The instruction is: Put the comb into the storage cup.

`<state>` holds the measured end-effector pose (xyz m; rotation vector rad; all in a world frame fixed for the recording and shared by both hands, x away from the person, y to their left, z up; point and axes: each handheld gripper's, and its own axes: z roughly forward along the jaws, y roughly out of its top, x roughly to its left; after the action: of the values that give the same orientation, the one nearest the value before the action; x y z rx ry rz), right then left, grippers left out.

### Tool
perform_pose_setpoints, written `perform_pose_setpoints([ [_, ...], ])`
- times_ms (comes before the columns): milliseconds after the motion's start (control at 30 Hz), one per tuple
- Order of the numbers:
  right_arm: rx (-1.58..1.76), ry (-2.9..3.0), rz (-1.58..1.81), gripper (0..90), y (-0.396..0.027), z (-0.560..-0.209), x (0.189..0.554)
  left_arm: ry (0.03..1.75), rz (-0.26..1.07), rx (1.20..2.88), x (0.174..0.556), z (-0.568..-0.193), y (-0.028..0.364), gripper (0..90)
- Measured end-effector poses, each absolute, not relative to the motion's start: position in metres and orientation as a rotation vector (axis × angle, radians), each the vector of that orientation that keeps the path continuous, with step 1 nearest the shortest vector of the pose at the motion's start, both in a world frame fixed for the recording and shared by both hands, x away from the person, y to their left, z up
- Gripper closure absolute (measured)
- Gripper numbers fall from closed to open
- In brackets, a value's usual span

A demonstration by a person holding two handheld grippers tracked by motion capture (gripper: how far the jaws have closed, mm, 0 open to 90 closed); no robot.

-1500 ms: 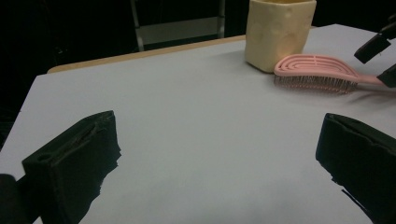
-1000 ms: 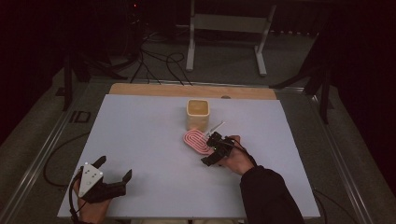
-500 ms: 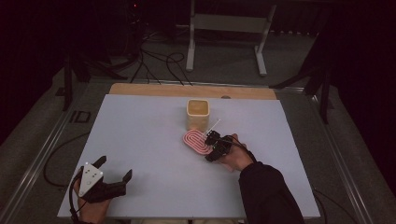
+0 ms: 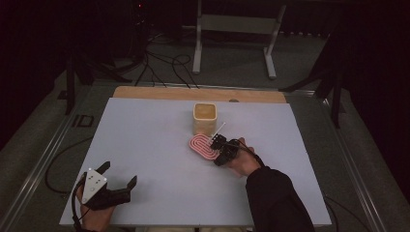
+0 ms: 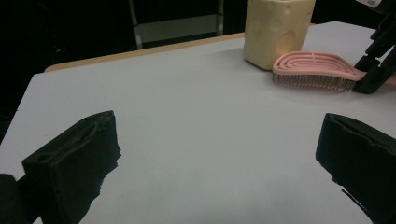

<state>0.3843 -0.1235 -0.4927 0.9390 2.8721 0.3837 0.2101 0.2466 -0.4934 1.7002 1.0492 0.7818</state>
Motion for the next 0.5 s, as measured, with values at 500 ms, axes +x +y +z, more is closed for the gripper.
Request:
perform_pose_setpoints([
  [500, 0.916, 2.866, 0.375, 69.7, -0.1253, -0.4919, 0.3806, 1.047, 0.788, 1.709, 0.2103, -0.4937, 0.2458, 0.1],
])
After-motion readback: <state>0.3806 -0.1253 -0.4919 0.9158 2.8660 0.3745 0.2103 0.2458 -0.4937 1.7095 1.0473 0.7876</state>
